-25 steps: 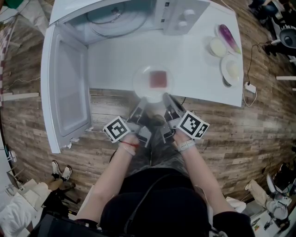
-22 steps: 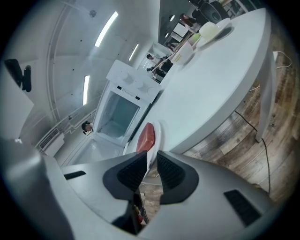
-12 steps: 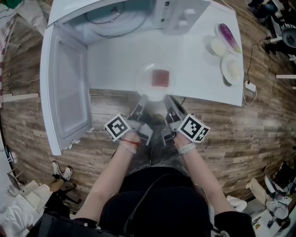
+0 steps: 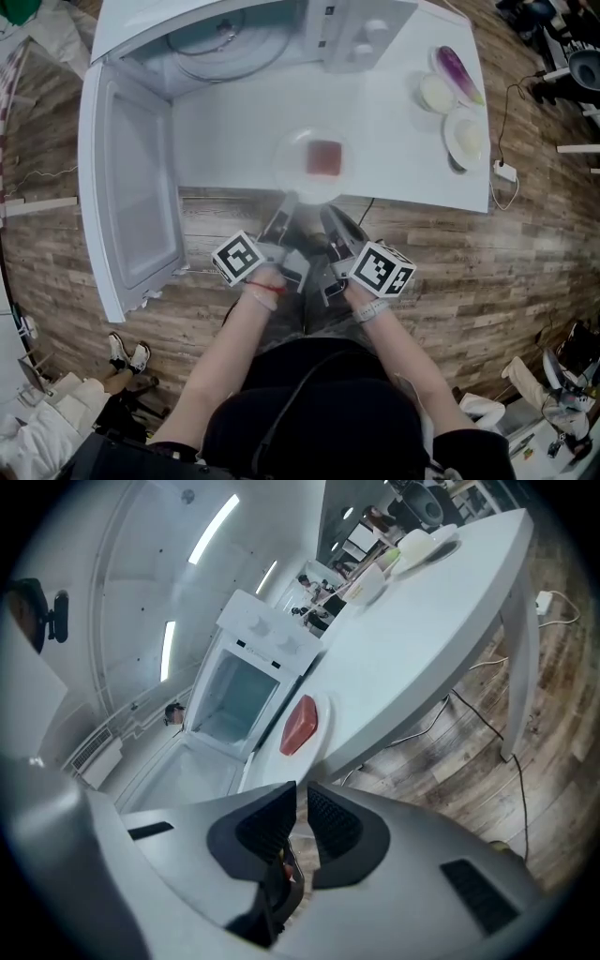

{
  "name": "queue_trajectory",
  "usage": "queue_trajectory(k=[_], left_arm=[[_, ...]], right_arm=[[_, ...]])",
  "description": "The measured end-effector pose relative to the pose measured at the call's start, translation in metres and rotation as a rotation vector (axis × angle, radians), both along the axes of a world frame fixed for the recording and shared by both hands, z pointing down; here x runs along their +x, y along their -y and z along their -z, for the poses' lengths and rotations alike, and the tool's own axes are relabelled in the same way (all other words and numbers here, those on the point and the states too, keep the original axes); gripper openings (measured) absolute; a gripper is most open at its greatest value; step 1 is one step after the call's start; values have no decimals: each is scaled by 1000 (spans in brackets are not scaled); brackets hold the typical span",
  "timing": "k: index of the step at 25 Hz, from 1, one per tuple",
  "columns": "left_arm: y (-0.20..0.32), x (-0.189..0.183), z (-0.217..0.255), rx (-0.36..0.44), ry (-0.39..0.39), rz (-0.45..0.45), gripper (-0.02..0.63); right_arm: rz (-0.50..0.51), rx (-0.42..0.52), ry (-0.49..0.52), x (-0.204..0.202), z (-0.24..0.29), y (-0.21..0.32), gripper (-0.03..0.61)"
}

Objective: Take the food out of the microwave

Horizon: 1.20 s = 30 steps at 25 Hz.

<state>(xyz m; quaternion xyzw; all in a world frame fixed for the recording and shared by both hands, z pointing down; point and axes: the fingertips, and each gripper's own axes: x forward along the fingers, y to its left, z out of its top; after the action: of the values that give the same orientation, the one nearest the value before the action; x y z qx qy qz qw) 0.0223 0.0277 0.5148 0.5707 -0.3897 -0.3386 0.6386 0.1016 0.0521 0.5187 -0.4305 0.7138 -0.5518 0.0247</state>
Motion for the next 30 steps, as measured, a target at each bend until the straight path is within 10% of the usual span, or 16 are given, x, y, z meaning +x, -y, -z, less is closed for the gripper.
queue_trajectory(k=[30], left_arm=[[8, 5, 7, 69, 241, -155, 58]], right_arm=[[-18, 10, 6, -5, 3, 32, 40]])
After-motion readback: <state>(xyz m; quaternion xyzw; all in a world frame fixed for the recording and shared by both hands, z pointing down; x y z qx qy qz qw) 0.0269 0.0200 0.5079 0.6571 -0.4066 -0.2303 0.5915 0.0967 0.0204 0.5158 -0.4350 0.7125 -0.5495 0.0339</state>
